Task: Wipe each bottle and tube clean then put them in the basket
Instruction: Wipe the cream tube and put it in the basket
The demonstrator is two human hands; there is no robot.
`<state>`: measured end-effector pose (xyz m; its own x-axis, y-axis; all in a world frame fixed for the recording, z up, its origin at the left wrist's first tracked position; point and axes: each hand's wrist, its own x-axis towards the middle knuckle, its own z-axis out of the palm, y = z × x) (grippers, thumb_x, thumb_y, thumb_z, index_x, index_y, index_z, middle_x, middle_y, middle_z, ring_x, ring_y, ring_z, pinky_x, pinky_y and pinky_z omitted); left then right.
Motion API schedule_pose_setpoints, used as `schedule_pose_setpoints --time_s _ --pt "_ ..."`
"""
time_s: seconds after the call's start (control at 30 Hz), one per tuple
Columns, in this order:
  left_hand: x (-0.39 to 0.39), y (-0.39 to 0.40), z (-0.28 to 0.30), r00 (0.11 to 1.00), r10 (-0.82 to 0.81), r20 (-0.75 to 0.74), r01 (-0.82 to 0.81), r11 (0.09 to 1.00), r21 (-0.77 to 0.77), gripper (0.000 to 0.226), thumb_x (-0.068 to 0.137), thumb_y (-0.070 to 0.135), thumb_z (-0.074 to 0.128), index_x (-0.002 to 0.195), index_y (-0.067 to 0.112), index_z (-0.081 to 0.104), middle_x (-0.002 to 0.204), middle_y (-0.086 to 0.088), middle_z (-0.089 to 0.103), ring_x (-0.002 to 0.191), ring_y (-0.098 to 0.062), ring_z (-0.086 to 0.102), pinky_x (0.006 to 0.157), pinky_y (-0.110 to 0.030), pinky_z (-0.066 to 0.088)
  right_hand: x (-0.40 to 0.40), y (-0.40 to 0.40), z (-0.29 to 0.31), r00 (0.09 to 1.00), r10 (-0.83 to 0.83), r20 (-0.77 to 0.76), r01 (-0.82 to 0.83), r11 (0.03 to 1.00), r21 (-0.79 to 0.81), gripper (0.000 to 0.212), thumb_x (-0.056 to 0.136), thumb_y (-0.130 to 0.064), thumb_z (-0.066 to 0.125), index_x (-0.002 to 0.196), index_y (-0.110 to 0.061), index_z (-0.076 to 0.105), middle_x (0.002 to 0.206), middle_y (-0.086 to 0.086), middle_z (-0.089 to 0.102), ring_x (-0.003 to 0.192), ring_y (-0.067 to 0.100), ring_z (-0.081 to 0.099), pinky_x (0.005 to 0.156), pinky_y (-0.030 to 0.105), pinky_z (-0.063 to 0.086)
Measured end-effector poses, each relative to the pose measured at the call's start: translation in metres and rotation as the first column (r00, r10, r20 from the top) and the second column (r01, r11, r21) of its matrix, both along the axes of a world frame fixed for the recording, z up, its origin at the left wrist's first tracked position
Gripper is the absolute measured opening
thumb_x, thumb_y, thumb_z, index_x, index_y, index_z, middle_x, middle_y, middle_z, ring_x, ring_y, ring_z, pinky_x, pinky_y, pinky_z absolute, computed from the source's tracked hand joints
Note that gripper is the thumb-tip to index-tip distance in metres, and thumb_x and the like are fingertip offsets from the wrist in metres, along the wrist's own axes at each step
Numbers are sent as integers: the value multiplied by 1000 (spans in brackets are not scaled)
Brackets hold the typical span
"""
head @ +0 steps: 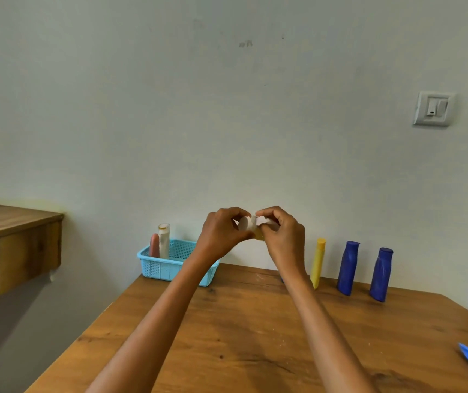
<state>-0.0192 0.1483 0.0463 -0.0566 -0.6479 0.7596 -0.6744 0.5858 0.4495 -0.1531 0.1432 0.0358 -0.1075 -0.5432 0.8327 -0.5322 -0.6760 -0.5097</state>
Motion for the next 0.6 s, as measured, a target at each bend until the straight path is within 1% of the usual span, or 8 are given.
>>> schedule_pose_setpoints --time_s 0.07,0.17,0.3,0.4,0.43,0.5,0.57,0.6 --pt "5 -1 1 999 15 -39 -16 1000 -20 36 72 29 79 103 12 70 87 4 66 72 -7 57 66 -13 44 -1 -1 -2 999 44 -17 -43 999 20 9 83 -8 66 91 -11 69 88 -1 68 79 7 59 63 8 45" --pt "8 -1 -2 999 42 -14 -42 999 -10 35 74 24 78 106 12 69 95 -2 70 74 -7 56 65 -9 42 -11 -11 -14 1000 3 -30 0 996 92 7 85 -11 65 91 -9 69 86 -1 67 75 5 56 59 4 39" --pt "2 0 -4 999 -6 33 4 999 54 39 72 18 79 110 14 68 101 -2 70 81 -8 57 77 -22 49 -32 -25 -28 992 -125 18 118 968 221 12 89 -11 58 92 -9 70 89 7 69 79 17 61 58 13 40" --pt "-2 0 -3 997 -65 39 62 996 65 40 71 18 80 110 16 68 100 0 70 84 -10 60 78 -23 51 -43 -26 -26 972 -228 53 207 943 260 15 90 -10 56 93 -6 70 89 11 70 74 15 56 54 12 35" --pt "-3 0 -4 997 -75 37 72 996 61 41 71 17 80 110 16 68 100 -1 70 85 -11 61 79 -25 52 -43 -25 -25 969 -238 61 215 941 260 15 90 -10 56 94 -7 70 90 10 70 74 14 56 54 12 36" --pt "-7 0 -7 996 -82 40 80 996 43 41 72 16 79 111 14 68 102 -3 70 86 -11 61 81 -27 52 -37 -21 -19 975 -205 89 177 952 251 17 90 -11 57 97 -8 72 95 8 71 80 15 59 61 18 46" --pt "-10 0 -10 996 -80 48 79 997 24 40 72 16 79 110 13 68 103 -4 70 84 -11 60 81 -27 52 -25 -16 -14 985 -145 96 121 967 222 19 89 -12 58 99 -10 73 100 4 72 91 17 62 73 26 51" --pt "-11 -1 -11 996 -71 50 70 997 15 39 73 16 78 110 13 68 103 -4 70 83 -11 60 80 -27 52 -20 -13 -12 989 -116 91 96 974 206 19 89 -11 58 100 -11 74 102 4 72 94 16 62 75 23 51"
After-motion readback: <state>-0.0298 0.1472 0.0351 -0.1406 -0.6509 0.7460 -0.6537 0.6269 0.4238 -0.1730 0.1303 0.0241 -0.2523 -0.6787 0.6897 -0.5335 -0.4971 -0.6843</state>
